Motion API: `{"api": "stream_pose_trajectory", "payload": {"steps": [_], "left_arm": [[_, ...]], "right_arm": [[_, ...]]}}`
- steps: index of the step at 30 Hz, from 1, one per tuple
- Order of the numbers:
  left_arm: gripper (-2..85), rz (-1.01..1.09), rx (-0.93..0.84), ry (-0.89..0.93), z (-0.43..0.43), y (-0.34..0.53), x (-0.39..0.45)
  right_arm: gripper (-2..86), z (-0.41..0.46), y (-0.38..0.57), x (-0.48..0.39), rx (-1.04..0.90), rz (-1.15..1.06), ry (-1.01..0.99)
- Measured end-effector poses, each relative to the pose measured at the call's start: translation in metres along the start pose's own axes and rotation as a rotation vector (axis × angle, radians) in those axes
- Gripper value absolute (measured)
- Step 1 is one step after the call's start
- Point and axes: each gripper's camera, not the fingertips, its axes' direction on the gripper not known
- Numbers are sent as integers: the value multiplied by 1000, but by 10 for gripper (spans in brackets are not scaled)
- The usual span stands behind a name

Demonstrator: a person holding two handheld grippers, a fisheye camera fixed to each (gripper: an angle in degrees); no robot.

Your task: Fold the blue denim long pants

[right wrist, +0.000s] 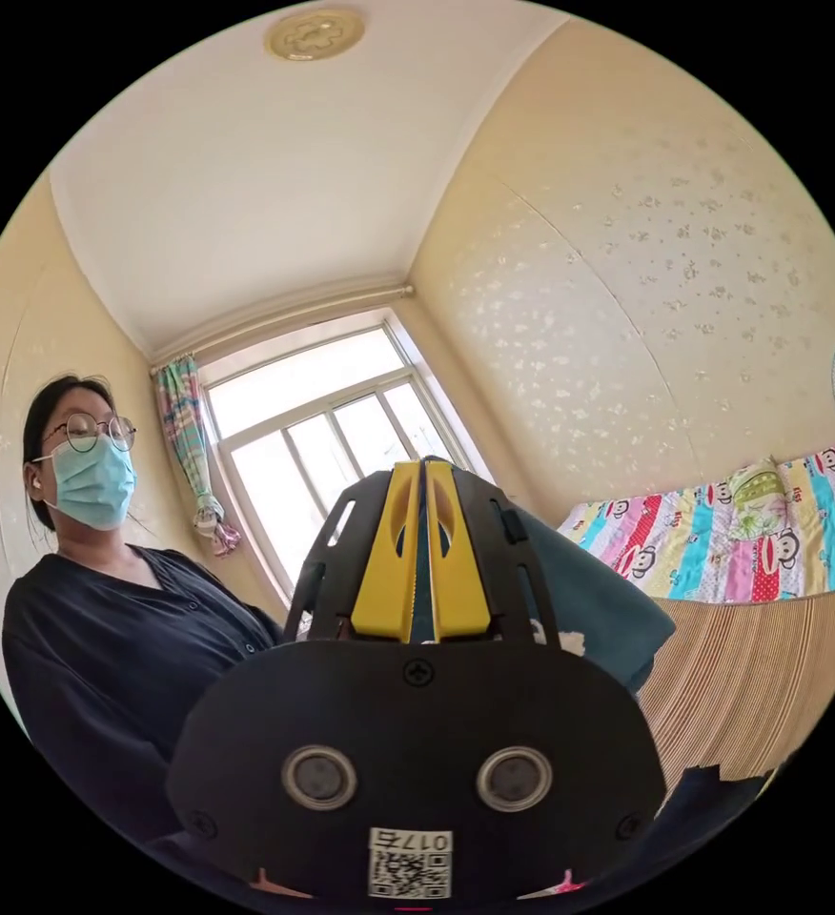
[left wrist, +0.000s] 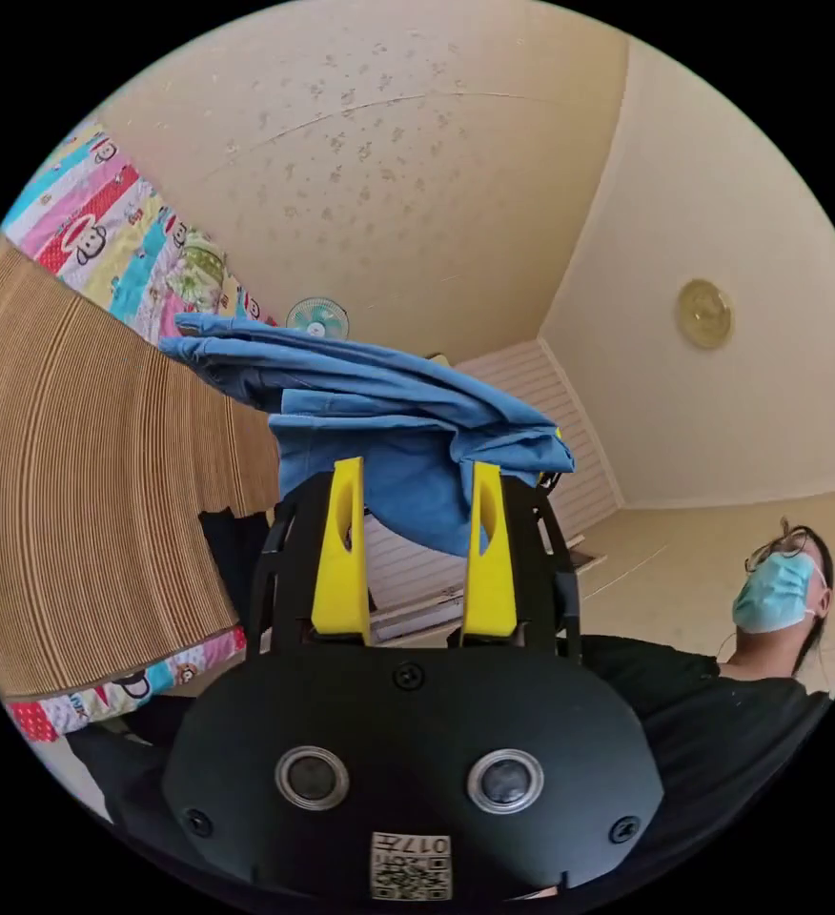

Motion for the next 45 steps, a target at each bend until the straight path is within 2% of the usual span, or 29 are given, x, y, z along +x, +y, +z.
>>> {"api": "stream_pose_trajectory", "payload": {"steps": [2, 4, 6, 8, 10, 12, 16, 18, 20, 22, 24, 26, 28, 30, 32, 34, 35, 37, 40, 44, 45], "left_arm": [[160, -151, -7, 172, 9, -10, -44], [149, -290, -1, 261, 17, -14, -79], [114, -458, -34, 311, 29, -12, -115], [55, -645, 8, 415, 37, 0, -154], [39, -740, 25, 454, 39, 9, -175], [35, -745, 28, 471, 36, 9, -185], [29, -579, 65, 491, 16, -14, -176], [28, -475, 64, 465, 5, -32, -159], [26, -265, -2, 404, -3, -61, -123], [23, -88, -76, 330, -4, -77, -88], [23, 104, -171, 215, 2, -83, -48], [20, 308, -284, 52, 19, -71, -1], [17, 406, -351, 7, 38, -53, 19], [15, 457, -425, 47, 59, -33, 27], [12, 498, -576, 69, 98, 0, 30], [12, 530, -712, 20, 133, 32, 28], [12, 542, -789, -29, 155, 53, 23], [12, 528, -899, -76, 186, 84, 9], [12, 469, -1012, -107, 222, 127, -18], [11, 433, -1088, -139, 242, 152, -32], [11, 436, -1091, -137, 244, 154, -31]], "right_arm": [[9, 19, 9, 0, -18, 9, -47], [10, 50, 26, 5, -55, 38, -147], [9, 73, 40, 10, -80, 57, -193], [9, 96, 54, 18, -124, 96, -199], [9, 120, 73, 26, -181, 111, -188], [10, 130, 84, 29, -203, 100, -197], [16, 136, 100, 29, -257, 33, -210], [20, 144, 104, 24, -381, 10, -158], [27, 158, 111, 12, -552, -58, 6], [43, 175, 122, 8, -714, -119, 255], [54, 172, 117, 23, -679, -25, 264], [71, 161, 109, 50, -559, 124, 193], [112, 151, 107, 96, -384, 280, 147], [145, 155, 114, 137, -296, 402, 122], [170, 169, 127, 184, -242, 525, 21], [188, 202, 156, 251, -244, 741, -183], [191, 213, 165, 268, -264, 791, -220], [192, 268, 215, 323, -524, 1009, -274], [189, 329, 282, 355, -866, 1138, -303], [165, 368, 332, 363, -1195, 1168, -326], [136, 374, 338, 364, -1279, 1142, -320]]}}
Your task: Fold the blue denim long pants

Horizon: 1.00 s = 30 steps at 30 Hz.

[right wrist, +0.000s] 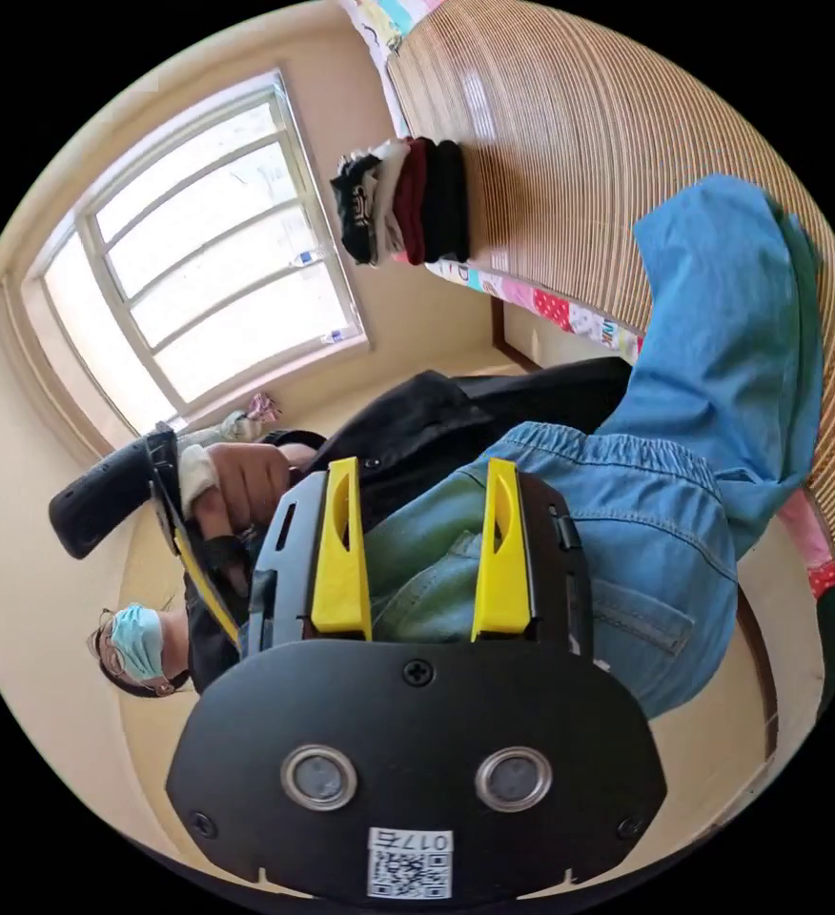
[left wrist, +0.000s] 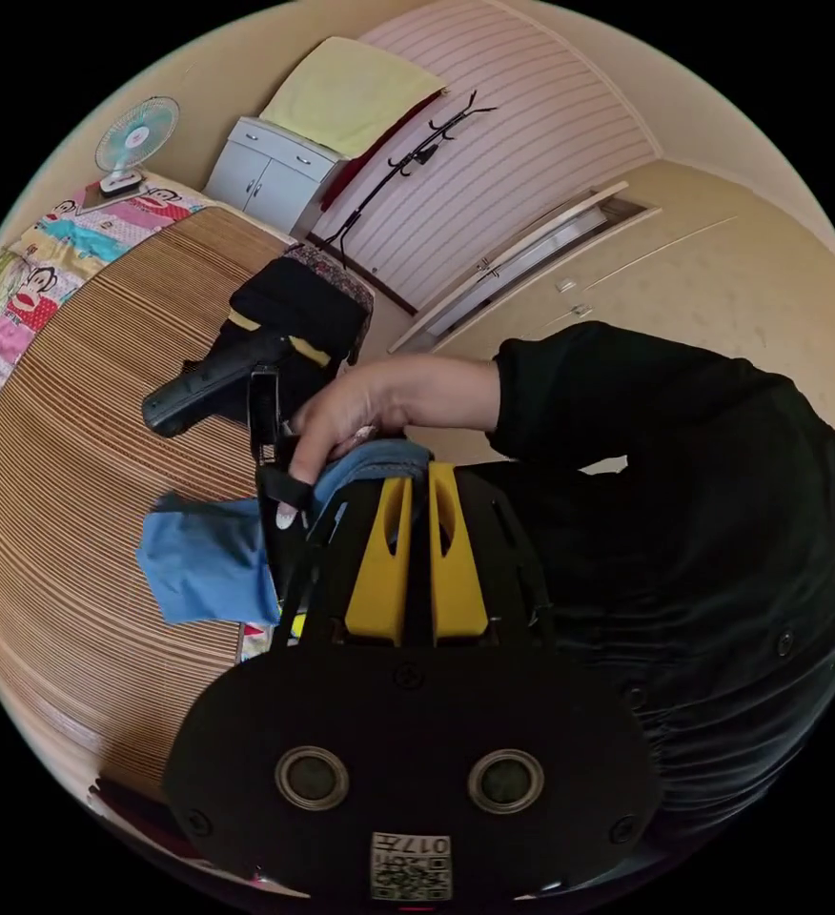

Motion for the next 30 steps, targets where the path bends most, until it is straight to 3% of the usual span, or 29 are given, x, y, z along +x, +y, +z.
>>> {"api": "stream_pose_trajectory", "payload": {"steps": [5, 9, 12, 15, 18, 20, 22, 26, 30], "left_arm": [[12, 46, -21, -44, 15, -15, 17], [13, 72, 18, -81, 9, -16, 28], [16, 108, 83, -69, -5, -15, 36], [20, 119, 90, -54, -11, -17, 41], [29, 87, 59, -181, -12, -15, 41], [36, 18, 104, -243, -22, -9, 34], [42, -16, 224, -182, -43, 2, 26], [79, -101, 411, -42, -86, 33, 4], [87, -179, 509, -48, -112, 72, -5]], "right_arm": [[46, 1, -10, -18, -162, -20, 355], [26, -35, 7, -56, 26, -125, 572], [22, -76, 44, -84, 283, -302, 464], [20, -116, 98, -104, 541, -617, 136], [20, -135, 155, -122, 690, -1022, -172], [18, -136, 175, -133, 691, -1187, -294], [17, -128, 193, -155, 648, -1330, -328], [15, -111, 213, -186, 589, -1462, -309], [15, -99, 229, -213, 532, -1520, -279]]}}
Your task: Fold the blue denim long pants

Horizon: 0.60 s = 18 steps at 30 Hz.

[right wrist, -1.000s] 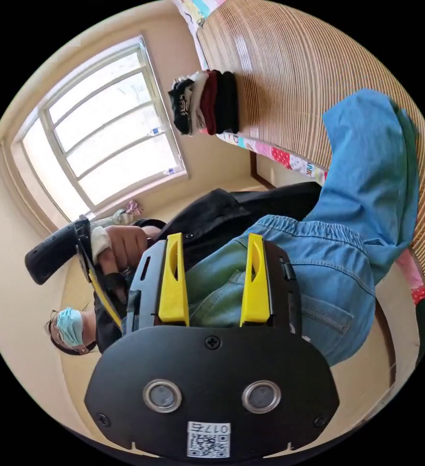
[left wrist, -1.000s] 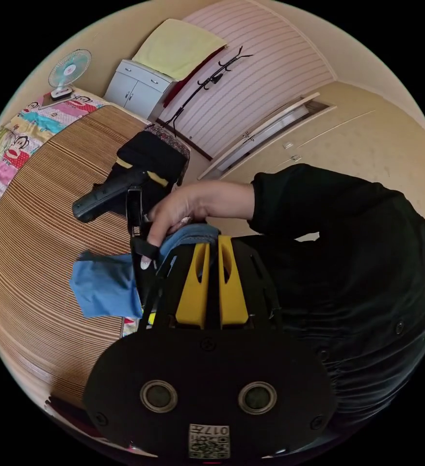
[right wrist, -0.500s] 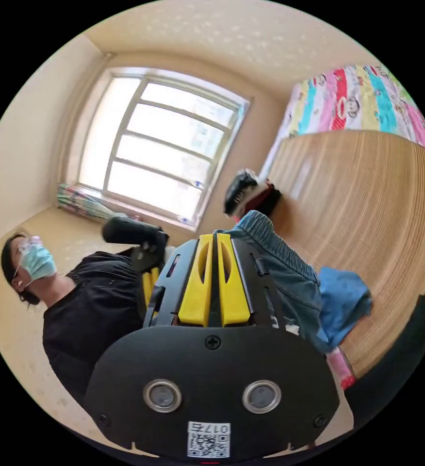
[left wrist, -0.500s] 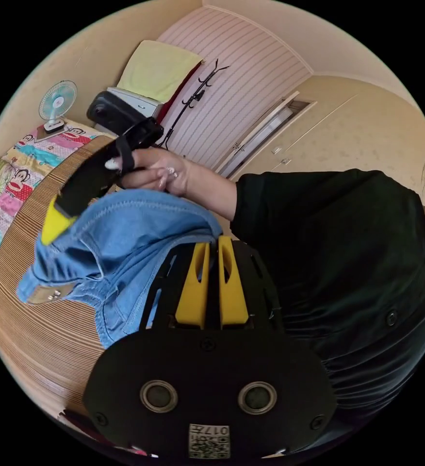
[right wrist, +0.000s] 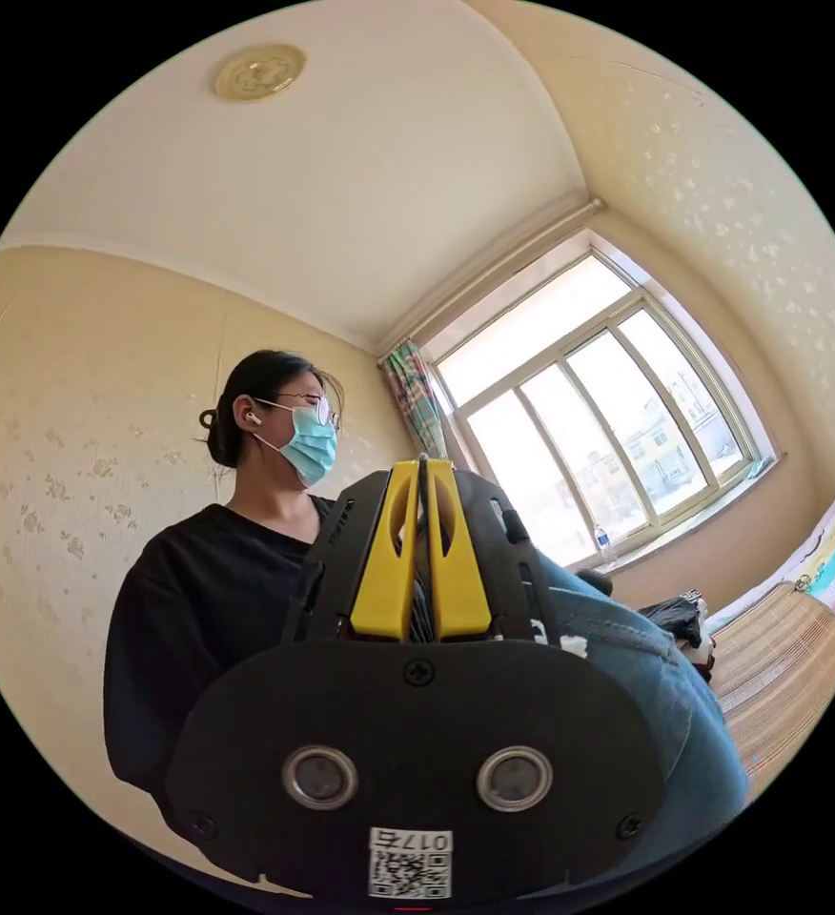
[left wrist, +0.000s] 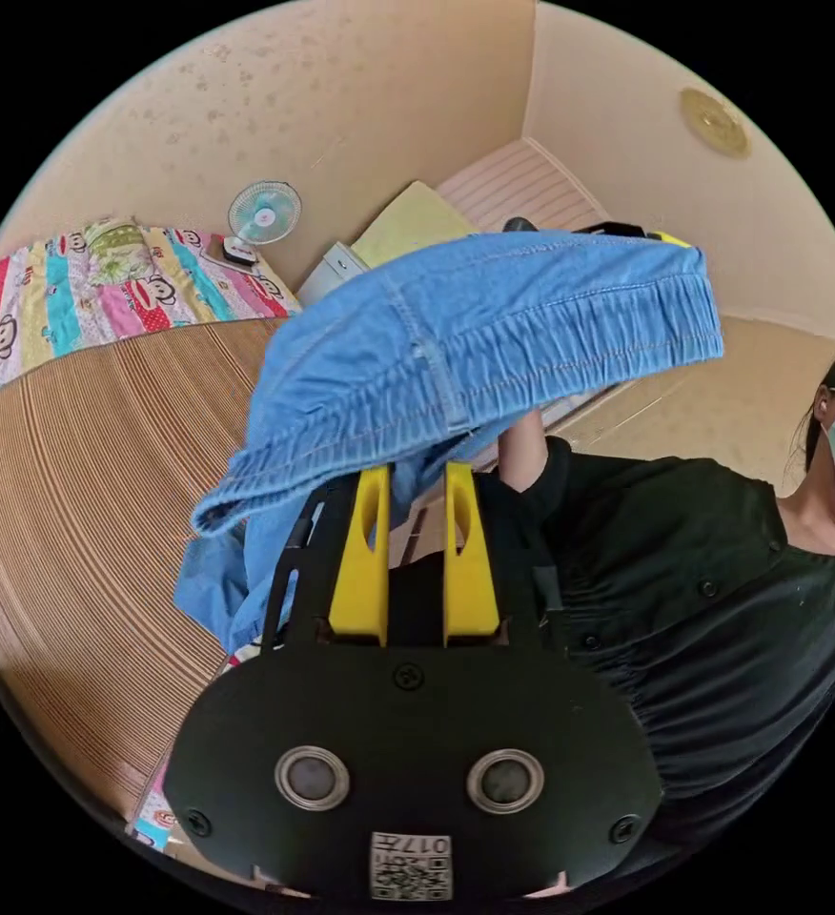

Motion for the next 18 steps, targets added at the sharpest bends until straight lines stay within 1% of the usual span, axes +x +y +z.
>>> {"api": "stream_pose_trajectory", "payload": {"steps": [2, 4, 5, 6, 7, 9, 11, 13, 15, 17, 18], "left_arm": [[88, -37, 89, -99, -28, 17, 0], [95, -64, 152, -185, -46, 29, 1], [101, -83, 174, -239, -54, 34, 1], [102, -90, 173, -255, -57, 36, 0], [110, -110, 154, -264, -59, 37, -3], [124, -124, 137, -222, -59, 38, -7], [131, -117, 169, -170, -58, 38, -6], [131, -95, 193, -164, -56, 36, 1], [99, -50, 214, -164, -55, 33, 13], [16, 74, 284, -164, -66, 31, 36], [13, 89, 312, -183, -72, 32, 42]], "right_arm": [[15, 6, -5, -9, -5, -27, -17], [16, 11, -13, -17, 7, -43, -78], [16, 12, -15, -19, 13, -46, -97], [16, 14, -20, -21, 20, -52, -138], [17, 17, -25, -22, 16, -63, -183], [17, 23, -34, -24, 3, -86, -235], [18, 33, -43, -25, -6, -93, -261], [18, 48, -56, -25, -21, -96, -293], [18, 57, -64, -28, -30, -103, -286], [19, 59, -70, -31, -31, -108, -255], [19, 55, -73, -34, -27, -111, -242]]}}
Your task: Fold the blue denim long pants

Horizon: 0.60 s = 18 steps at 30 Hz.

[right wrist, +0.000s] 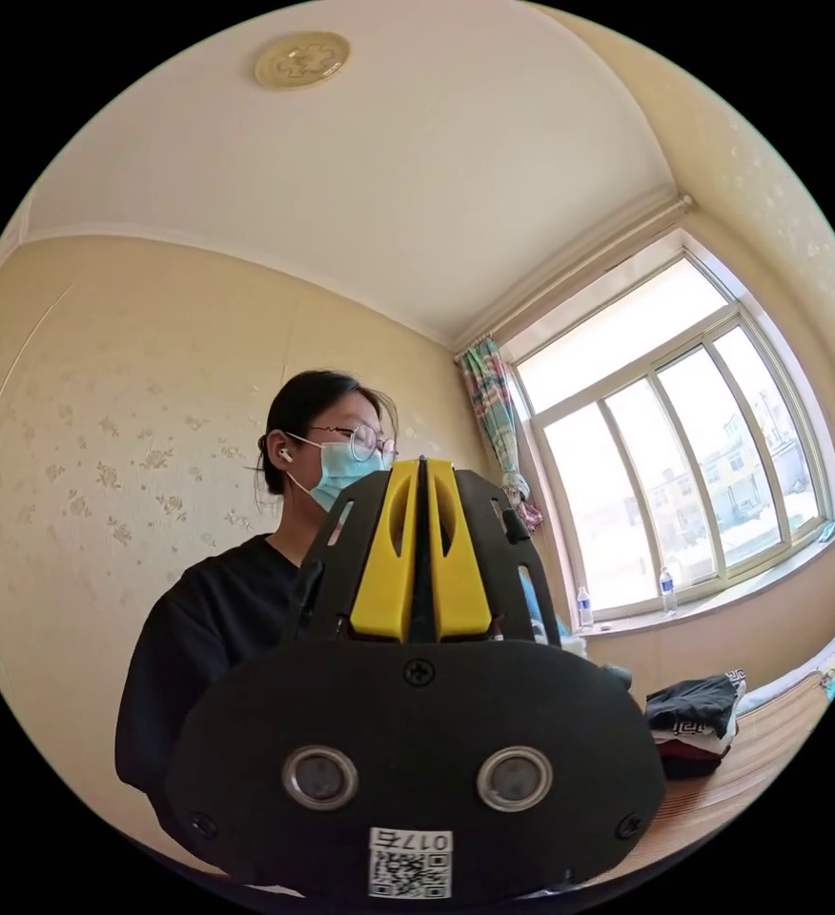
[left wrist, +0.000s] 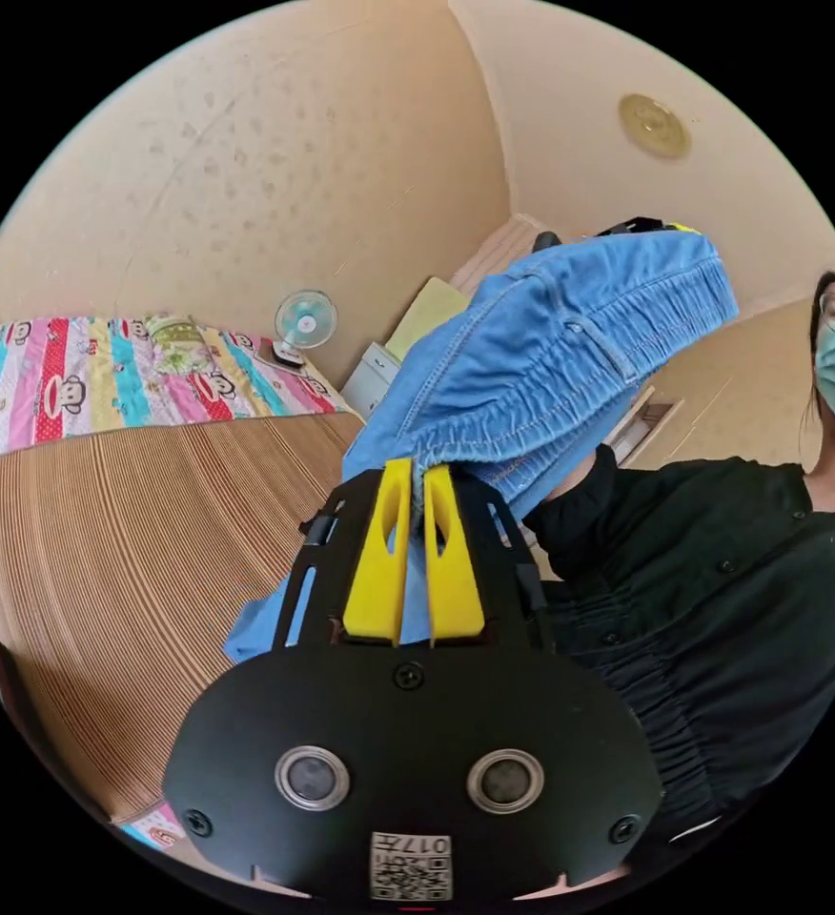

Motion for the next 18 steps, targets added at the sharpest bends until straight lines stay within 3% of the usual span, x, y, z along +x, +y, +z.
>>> {"api": "stream_pose_trajectory", "payload": {"steps": [3, 7, 12, 18], "left_arm": [[5, 53, 123, -33, -42, -7, 10], [36, 123, 303, 154, -103, -8, 10], [88, 159, 198, 48, -104, -7, 21], [98, 175, 125, 244, -70, 2, 18]], "right_arm": [[19, -20, -1, -9, 80, 3, -33], [18, -44, 1, -18, 247, 4, -103], [17, -33, -16, -23, 218, 5, -42], [14, -13, -55, -24, 174, -25, -69]]}}
